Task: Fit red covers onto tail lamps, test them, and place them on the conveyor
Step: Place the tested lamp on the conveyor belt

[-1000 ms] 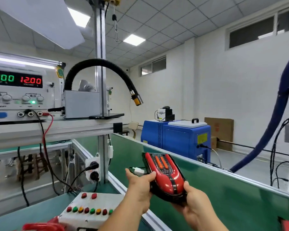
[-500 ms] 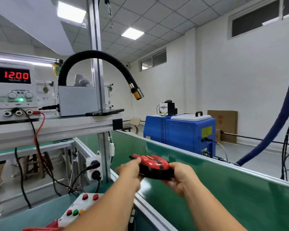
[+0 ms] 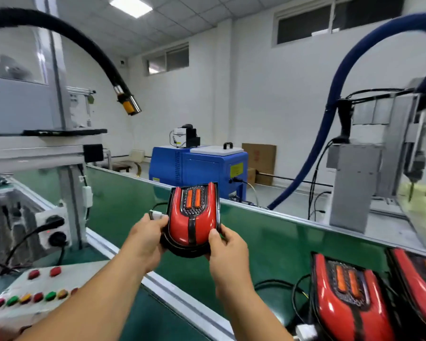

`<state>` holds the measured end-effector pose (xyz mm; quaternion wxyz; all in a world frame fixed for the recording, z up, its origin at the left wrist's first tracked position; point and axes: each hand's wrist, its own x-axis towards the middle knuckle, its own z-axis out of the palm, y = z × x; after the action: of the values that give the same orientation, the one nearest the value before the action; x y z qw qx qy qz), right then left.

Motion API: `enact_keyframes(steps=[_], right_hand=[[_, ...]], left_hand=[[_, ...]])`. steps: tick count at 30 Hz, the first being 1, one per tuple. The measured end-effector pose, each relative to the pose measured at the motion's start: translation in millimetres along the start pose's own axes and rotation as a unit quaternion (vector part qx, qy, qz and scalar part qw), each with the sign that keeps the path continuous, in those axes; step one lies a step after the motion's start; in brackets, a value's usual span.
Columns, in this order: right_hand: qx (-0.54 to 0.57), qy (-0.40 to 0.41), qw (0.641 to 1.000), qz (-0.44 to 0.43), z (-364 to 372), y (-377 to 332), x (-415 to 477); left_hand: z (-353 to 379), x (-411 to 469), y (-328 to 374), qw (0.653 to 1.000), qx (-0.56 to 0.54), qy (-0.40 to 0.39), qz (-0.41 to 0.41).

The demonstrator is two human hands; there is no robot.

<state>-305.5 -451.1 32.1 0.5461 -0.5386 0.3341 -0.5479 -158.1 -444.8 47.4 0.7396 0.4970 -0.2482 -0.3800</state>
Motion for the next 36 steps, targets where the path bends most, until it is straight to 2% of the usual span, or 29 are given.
enact_keyframes(steps=[4,12,16,20,23,28,31,33,36], right_hand=[[-0.042,0.053,0.997,-0.027,-63.2,-21.0,-30.8],[-0.030,0.177,0.984,-0.020,-174.0,-51.5,-77.3],[-0.041,0.198,0.979,0.005,-198.3,-41.7,-87.8],[-0.060,0.185,0.980,0.039,-197.1,-23.8,-94.2],[-0.044,0.206,0.976,0.055,-190.8,-20.9,-98.7],[-0.032,0.270,0.962,0.031,-187.6,-29.6,-105.0],[-0.020,0.293,0.956,0.018,-185.2,-35.8,-110.0],[0.021,0.299,0.954,0.020,-184.0,-35.2,-111.7],[0.038,0.290,0.956,0.027,-181.9,-30.7,-112.7]], left_hand=[[51.1,-47.0,-9.5,0.996,0.045,-0.076,-0.001],[155.5,-120.7,-34.3,0.975,0.095,-0.200,-0.014],[178.4,-132.6,-60.1,0.969,0.152,-0.195,-0.023],[180.0,-131.1,-73.6,0.964,0.194,-0.181,-0.031],[180.9,-132.9,-80.0,0.964,0.202,-0.169,-0.032],[190.6,-142.0,-94.5,0.964,0.225,-0.140,-0.035],[195.9,-148.3,-98.9,0.959,0.254,-0.127,-0.007],[197.9,-146.8,-100.7,0.947,0.289,-0.141,0.007],[197.6,-138.2,-98.9,0.938,0.296,-0.180,-0.019]])
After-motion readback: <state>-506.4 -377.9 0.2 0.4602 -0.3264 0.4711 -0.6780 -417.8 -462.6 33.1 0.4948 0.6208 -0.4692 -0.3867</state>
